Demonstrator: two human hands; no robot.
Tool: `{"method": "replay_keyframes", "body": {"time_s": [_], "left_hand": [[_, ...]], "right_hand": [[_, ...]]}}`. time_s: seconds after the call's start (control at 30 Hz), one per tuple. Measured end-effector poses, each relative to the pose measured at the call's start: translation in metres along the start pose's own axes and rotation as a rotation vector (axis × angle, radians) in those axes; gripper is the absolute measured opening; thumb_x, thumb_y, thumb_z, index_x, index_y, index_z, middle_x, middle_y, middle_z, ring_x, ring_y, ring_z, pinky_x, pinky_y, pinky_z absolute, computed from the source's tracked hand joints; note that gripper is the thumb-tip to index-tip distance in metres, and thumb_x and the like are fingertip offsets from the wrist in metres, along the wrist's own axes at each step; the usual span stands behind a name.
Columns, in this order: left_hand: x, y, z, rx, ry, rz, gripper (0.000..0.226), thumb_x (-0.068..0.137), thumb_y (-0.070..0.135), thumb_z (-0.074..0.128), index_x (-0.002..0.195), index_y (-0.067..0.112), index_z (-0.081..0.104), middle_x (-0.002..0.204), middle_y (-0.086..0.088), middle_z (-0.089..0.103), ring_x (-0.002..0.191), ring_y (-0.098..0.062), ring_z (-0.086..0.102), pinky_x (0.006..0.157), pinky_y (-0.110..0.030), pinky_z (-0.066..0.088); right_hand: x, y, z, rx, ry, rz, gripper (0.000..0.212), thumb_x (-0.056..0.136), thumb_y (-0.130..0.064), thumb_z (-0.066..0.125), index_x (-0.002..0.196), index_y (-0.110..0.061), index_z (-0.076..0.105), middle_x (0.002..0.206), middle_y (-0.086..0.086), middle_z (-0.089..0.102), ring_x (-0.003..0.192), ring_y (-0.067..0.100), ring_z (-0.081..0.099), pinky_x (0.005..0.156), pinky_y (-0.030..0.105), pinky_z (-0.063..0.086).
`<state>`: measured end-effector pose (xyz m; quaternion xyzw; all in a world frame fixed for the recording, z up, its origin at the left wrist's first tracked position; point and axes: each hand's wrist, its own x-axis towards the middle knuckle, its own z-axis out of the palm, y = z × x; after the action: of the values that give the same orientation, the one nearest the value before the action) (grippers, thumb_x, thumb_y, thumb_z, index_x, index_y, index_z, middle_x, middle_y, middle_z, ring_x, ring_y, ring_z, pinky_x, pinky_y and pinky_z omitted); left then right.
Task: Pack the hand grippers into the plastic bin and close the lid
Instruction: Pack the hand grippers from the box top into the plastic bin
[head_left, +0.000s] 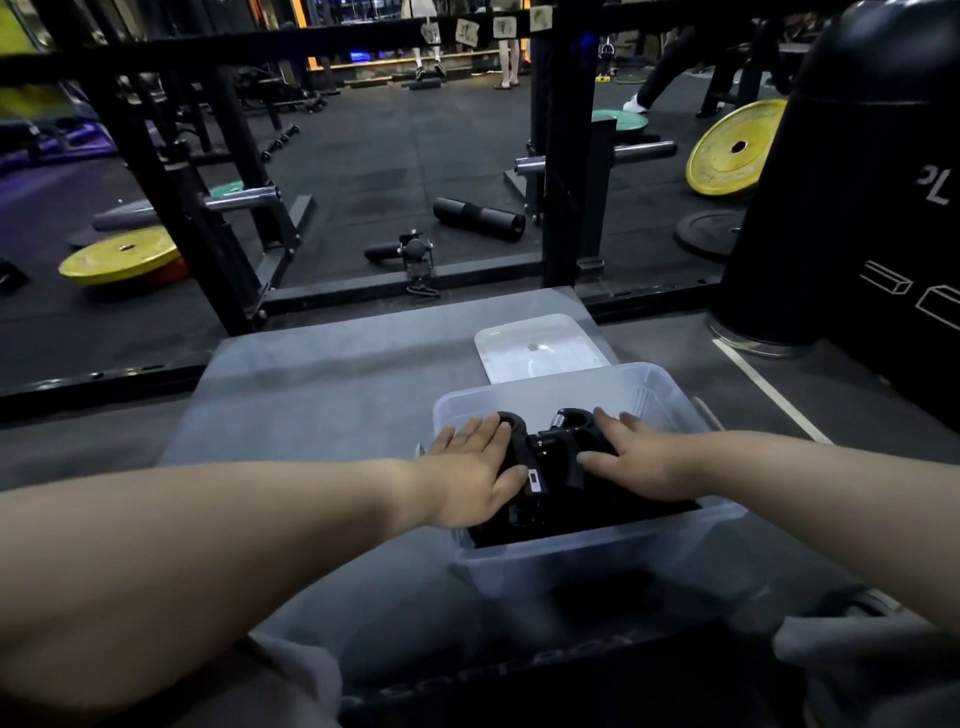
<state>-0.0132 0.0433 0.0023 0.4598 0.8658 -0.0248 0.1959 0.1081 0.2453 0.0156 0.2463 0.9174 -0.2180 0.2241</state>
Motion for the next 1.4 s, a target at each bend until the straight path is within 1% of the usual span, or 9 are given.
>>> {"method": "replay_keyframes", "body": {"time_s": [0.17, 0.23, 0.33, 0.5, 0.63, 0.93, 1.13, 1.3, 1.4], "left_hand": [[0.006, 0.004, 0.0, 0.008, 0.023, -0.016, 0.07, 0.102, 0.054, 0.02, 0.159, 0.017, 0.003, 0.166, -0.003, -0.003, 0.152, -0.019, -0.006, 0.122, -0.046, -0.006], [0.009, 0.004, -0.002, 0.004, 0.05, -0.01, 0.069, 0.101, 0.055, 0.021, 0.158, 0.019, 0.008, 0.166, -0.001, 0.001, 0.152, -0.018, -0.004, 0.121, -0.049, -0.005], [0.015, 0.006, -0.005, -0.024, 0.051, 0.033, 0.067, 0.101, 0.055, 0.02, 0.159, 0.025, 0.004, 0.166, 0.006, -0.003, 0.152, -0.015, -0.007, 0.122, -0.047, -0.005], [0.023, 0.012, 0.0, -0.014, 0.0, 0.085, 0.066, 0.101, 0.055, 0.017, 0.158, 0.028, -0.004, 0.165, 0.009, -0.009, 0.151, -0.011, -0.012, 0.122, -0.046, -0.007], [0.026, 0.012, 0.002, -0.02, -0.005, 0.078, 0.066, 0.101, 0.055, 0.017, 0.158, 0.029, -0.005, 0.165, 0.01, -0.009, 0.151, -0.012, -0.011, 0.122, -0.045, -0.007], [0.021, 0.016, 0.002, -0.009, 0.002, 0.07, 0.065, 0.102, 0.053, 0.016, 0.158, 0.027, -0.005, 0.165, 0.009, -0.009, 0.152, -0.014, -0.01, 0.122, -0.046, -0.005], [0.02, 0.012, 0.004, -0.012, 0.059, 0.002, 0.071, 0.1, 0.059, 0.017, 0.158, 0.024, -0.001, 0.166, 0.005, -0.007, 0.152, -0.015, -0.011, 0.121, -0.052, -0.004], [0.015, 0.011, 0.012, -0.026, 0.061, -0.012, 0.073, 0.099, 0.06, 0.016, 0.158, 0.023, -0.003, 0.166, 0.006, -0.009, 0.151, -0.015, -0.015, 0.121, -0.053, -0.005], [0.018, 0.014, 0.006, -0.023, 0.037, -0.022, 0.073, 0.099, 0.059, 0.016, 0.158, 0.021, -0.002, 0.166, 0.004, -0.008, 0.151, -0.016, -0.013, 0.12, -0.054, -0.003]], "right_hand": [[0.013, 0.005, -0.006, 0.018, -0.118, 0.026, 0.084, 0.088, -0.072, 0.032, 0.155, -0.029, 0.006, 0.161, 0.005, 0.022, 0.146, 0.028, 0.023, 0.119, 0.048, 0.016], [0.012, 0.009, -0.021, 0.052, -0.044, 0.028, 0.065, 0.094, -0.058, 0.035, 0.147, -0.021, 0.031, 0.149, 0.007, 0.042, 0.135, 0.03, 0.04, 0.113, 0.045, 0.028], [0.011, 0.021, -0.035, -0.078, 0.053, 0.09, 0.046, 0.1, -0.029, 0.036, 0.145, -0.019, 0.036, 0.147, 0.015, 0.042, 0.131, 0.035, 0.042, 0.109, 0.041, 0.031], [0.022, 0.036, -0.014, -0.233, -0.142, 0.132, 0.035, 0.094, -0.022, 0.046, 0.127, -0.014, 0.056, 0.121, 0.012, 0.063, 0.107, 0.031, 0.063, 0.093, 0.045, 0.053], [0.035, 0.038, -0.012, -0.182, -0.233, 0.208, 0.036, 0.095, -0.017, 0.041, 0.128, -0.007, 0.052, 0.12, 0.019, 0.058, 0.1, 0.043, 0.067, 0.077, 0.053, 0.059], [0.029, 0.035, -0.013, -0.141, -0.255, 0.23, 0.045, 0.098, -0.028, 0.029, 0.134, -0.007, 0.045, 0.116, 0.025, 0.062, 0.098, 0.042, 0.068, 0.077, 0.052, 0.059], [0.009, 0.015, -0.025, -0.065, -0.056, 0.115, 0.056, 0.099, -0.056, 0.021, 0.134, -0.019, 0.046, 0.134, 0.005, 0.053, 0.113, 0.033, 0.059, 0.103, 0.047, 0.043], [0.015, 0.019, -0.009, -0.151, -0.114, 0.135, 0.08, 0.089, -0.073, 0.015, 0.156, -0.03, 0.001, 0.159, 0.001, 0.027, 0.146, 0.029, 0.025, 0.119, 0.048, 0.013], [0.013, 0.012, -0.011, -0.085, -0.091, 0.129, 0.074, 0.096, -0.064, 0.021, 0.155, -0.019, 0.015, 0.155, 0.007, 0.033, 0.139, 0.032, 0.036, 0.112, 0.045, 0.032]]}}
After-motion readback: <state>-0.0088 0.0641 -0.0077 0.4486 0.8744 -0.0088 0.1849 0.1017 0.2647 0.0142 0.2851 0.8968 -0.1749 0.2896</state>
